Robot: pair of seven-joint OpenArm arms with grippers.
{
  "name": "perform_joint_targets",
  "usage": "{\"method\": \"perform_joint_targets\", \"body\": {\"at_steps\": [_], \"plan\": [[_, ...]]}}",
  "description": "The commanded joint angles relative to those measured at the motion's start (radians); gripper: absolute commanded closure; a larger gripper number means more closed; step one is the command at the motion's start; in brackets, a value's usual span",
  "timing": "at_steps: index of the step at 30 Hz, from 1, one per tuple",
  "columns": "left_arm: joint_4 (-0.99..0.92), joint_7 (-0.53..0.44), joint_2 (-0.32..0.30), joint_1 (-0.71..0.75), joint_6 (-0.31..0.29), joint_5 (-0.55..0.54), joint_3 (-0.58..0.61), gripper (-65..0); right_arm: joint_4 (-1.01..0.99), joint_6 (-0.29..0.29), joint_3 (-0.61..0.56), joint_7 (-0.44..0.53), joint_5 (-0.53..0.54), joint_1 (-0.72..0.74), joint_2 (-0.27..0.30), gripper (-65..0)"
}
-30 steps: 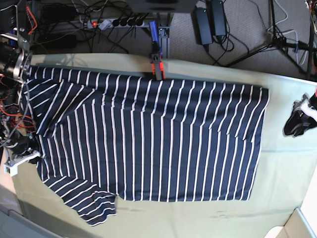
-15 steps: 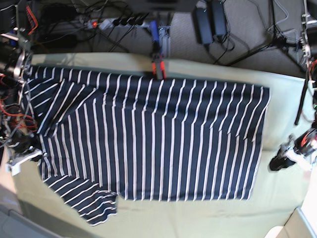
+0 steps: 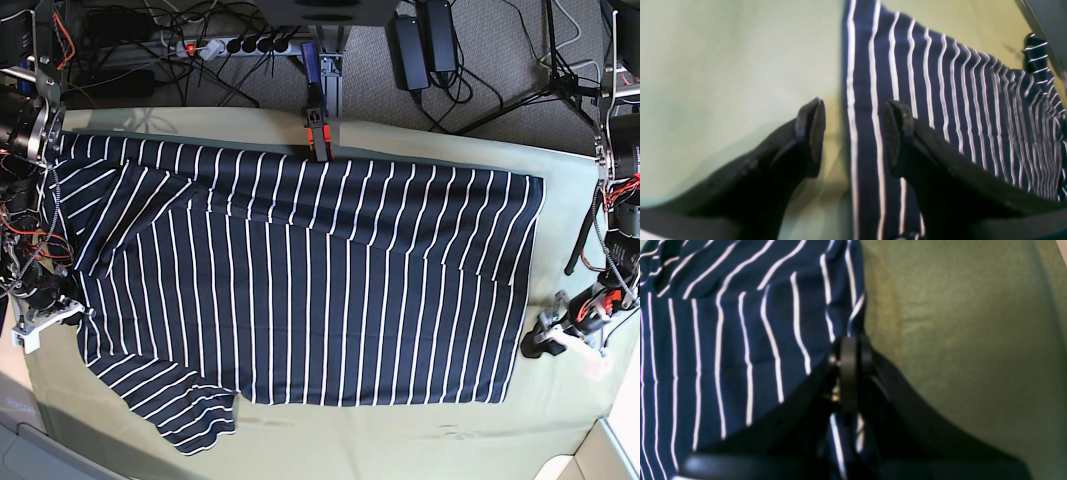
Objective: Fold the T-shirt properly
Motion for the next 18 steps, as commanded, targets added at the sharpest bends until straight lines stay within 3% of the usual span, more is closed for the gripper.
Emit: {"method": "perform_joint_targets", "body": {"at_steps": [1,8,16,18], "plan": [[0.012,-0.016,-0.006,-0.033,-0.017,-0.013,-0.003,-31.9,0.018,-0.004,0.003,0.015,0.009,0.030,0.022,0.0],[0.011,-0.059,0.037,-0.033,-0.017,0.066,-0.003,-31.9,0.018,-0.004,0.003,0.012,0.009,0.030,0.022,0.0],[0.011,-0.088,0.035,-0.033,0.012,0.122,-0.003,-31.9,0.018,-0.004,0.003,0.010,0.009,0.030,0.023,0.0],[0.011,-0.088,0.035,-0.033,0.048,0.130,-0.003,-31.9,0.018,-0.004,0.003,0.008,0.009,0.030,0.022,0.0]]}}
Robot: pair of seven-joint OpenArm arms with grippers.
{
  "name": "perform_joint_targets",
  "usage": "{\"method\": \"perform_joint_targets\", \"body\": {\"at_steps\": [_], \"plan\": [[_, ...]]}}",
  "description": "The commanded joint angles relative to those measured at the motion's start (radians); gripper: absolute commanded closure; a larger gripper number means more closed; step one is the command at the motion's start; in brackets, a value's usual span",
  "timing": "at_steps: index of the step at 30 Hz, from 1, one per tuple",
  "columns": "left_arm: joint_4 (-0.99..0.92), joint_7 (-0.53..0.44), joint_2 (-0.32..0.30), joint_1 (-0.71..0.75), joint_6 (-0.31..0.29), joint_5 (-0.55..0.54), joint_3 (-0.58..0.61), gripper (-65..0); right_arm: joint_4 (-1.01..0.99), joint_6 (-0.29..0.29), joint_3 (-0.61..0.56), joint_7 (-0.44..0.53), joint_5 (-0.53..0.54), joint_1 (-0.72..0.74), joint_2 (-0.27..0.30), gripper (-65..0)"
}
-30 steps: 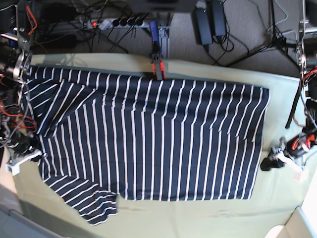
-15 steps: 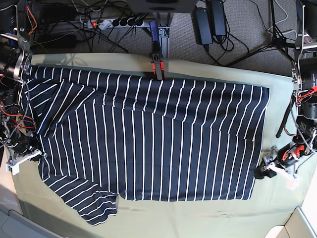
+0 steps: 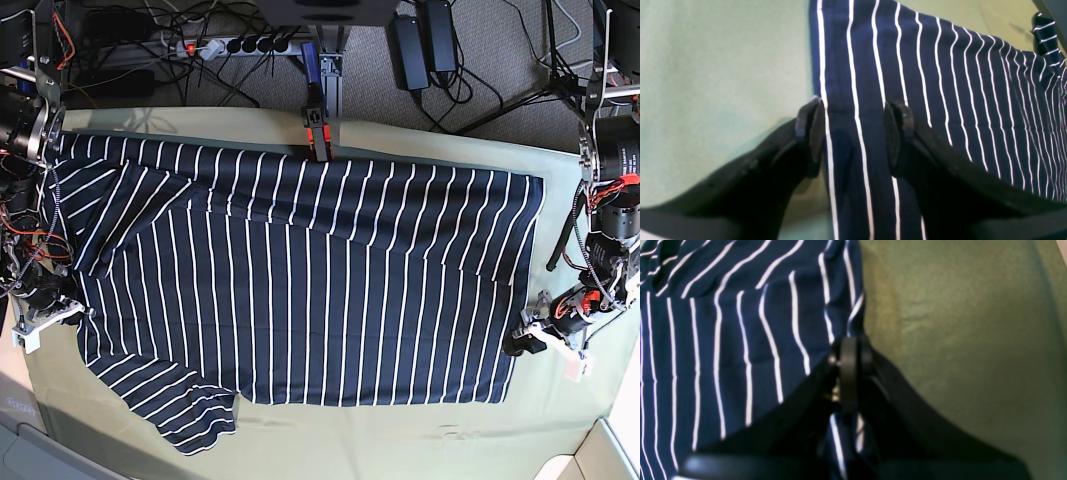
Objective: Fold the T-shirt properly
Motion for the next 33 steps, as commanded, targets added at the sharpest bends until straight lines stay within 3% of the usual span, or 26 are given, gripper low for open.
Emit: {"method": "perform_joint_targets", "body": {"at_steps": [1,33], "plan": [[0.011,-0.019,-0.015,-0.035,0.039,-0.004,-0.003,-31.9,0.018,-0.004,0.003,0.012,0.009,0.030,0.023,0.0],[0.011,-0.019,-0.006,-0.015,0.054,0.003,-0.003,-31.9,0.018,-0.004,0.003,0.013,0.021,0.030,0.023,0.0]]}}
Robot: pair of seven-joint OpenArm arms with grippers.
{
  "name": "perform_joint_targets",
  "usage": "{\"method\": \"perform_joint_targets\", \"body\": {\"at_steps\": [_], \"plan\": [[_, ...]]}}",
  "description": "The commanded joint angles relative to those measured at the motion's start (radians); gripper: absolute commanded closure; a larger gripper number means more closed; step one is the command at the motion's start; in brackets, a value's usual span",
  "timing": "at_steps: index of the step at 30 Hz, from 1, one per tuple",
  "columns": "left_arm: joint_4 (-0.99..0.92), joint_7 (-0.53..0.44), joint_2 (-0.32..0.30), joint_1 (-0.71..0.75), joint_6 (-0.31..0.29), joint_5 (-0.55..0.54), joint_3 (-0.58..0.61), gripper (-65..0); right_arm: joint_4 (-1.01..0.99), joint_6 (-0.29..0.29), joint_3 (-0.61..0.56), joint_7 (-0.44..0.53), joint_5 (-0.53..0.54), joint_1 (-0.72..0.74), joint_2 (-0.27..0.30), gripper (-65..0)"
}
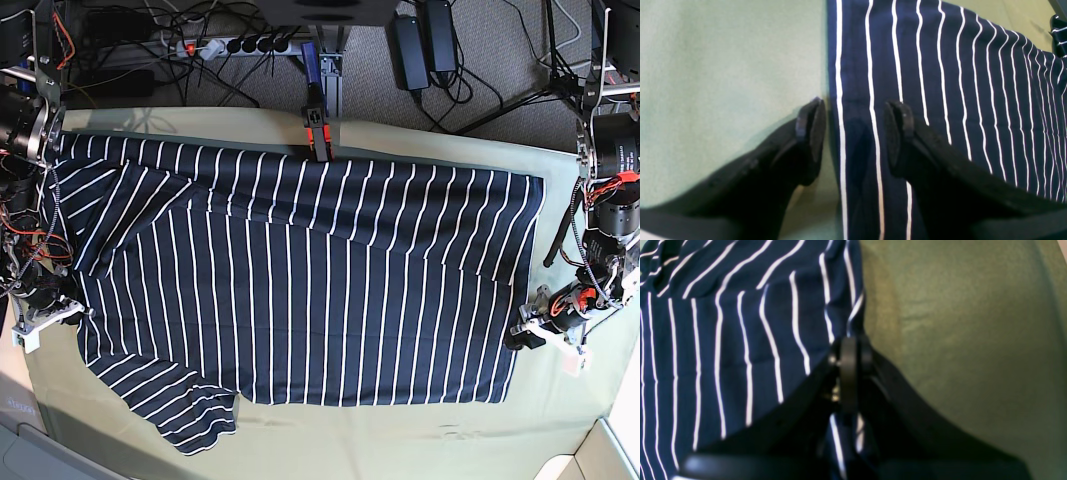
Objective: Fold the T-shirt properly
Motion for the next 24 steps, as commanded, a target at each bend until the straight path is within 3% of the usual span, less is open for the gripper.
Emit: {"method": "perform_joint_targets", "body": {"at_steps": [1,12,24], "plan": [[0.011,-0.014,-0.014,-0.027,0.005,-0.008,-0.003,-31.9,0.018,-0.004,0.003,0.015,0.013,0.030,0.022,0.0],[0.011,-0.025,-0.011,-0.025,0.008,0.021,-0.003,-31.9,0.018,-0.004,0.003,0.015,0.035,0.030,0.022,0.0],[0.011,-0.014,0.053,-0.019,0.008,0.021,-0.003,-31.9,0.018,-0.004,0.003,0.015,0.038,0.030,0.022,0.0]]}}
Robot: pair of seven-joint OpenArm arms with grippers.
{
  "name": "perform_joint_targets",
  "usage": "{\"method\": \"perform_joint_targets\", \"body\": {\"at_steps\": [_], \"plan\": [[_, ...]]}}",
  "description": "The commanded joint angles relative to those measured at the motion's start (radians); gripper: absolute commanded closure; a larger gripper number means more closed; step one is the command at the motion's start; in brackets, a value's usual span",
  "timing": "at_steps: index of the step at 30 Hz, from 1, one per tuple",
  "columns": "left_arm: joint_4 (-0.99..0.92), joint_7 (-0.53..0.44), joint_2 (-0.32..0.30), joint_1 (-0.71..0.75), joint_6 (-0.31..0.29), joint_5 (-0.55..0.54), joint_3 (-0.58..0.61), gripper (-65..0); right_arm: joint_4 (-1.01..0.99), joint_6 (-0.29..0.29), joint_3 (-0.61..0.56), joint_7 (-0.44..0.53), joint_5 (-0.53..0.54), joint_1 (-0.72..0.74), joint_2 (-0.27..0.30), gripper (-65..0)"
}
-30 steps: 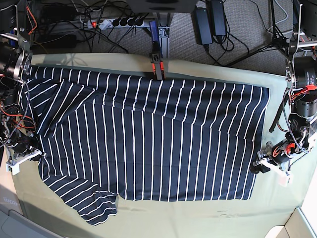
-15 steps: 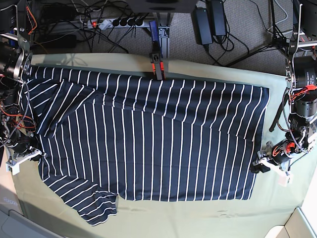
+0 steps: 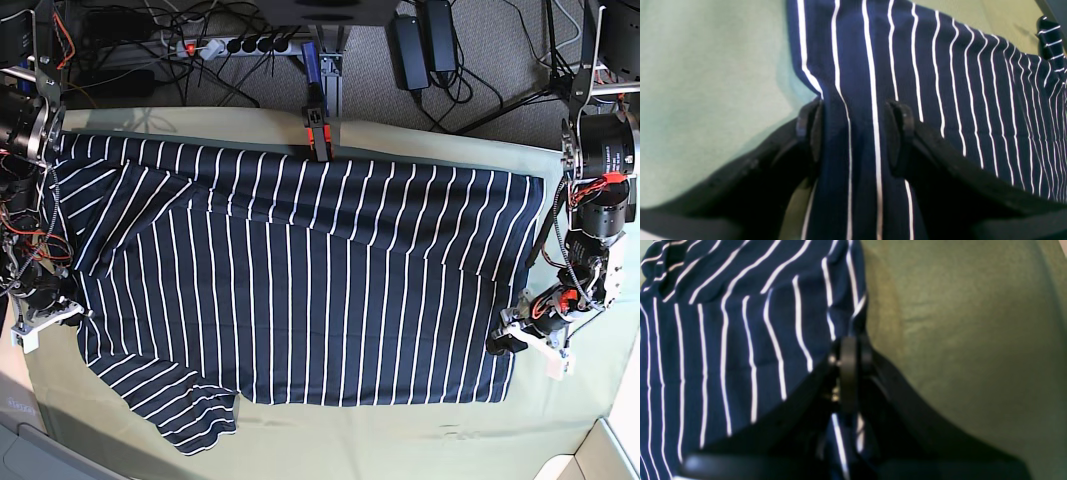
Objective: Fold the T-shirt properly
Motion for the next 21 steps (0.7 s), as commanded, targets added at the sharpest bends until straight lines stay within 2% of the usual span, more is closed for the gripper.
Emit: {"method": "perform_joint_targets", "body": {"at_steps": [1,8,12,16,21], "plan": [[0.010,0.011,-0.006,-0.023,0.005,0.003,-0.001,-31.8,0.018,-0.004,0.003,0.015,0.012,0.030,0.022,0.0],[0.010,-0.013,-0.011,-0.024,0.005,0.003,-0.001,-31.3,0.018,-0.004,0.003,0.016,0.013,0.030,0.022,0.0],[0.010,-0.029,-0.015,-0.027,0.005,0.002,-0.001,-21.2,0.018,-0.004,0.003,0.016,0.012,0.030,0.022,0.0],[0.010,-0.024,-0.014,-0.027,0.004,-0.021,-0.001,-17.2,0.018,-0.004,0.003,0.016,0.012,0.030,0.022,0.0],[0.011,-0.024,-0.015,-0.030,0.004,-0.020,-0.001,-7.0,0.018,-0.004,0.003,0.016,0.012,0.030,0.022,0.0]]}}
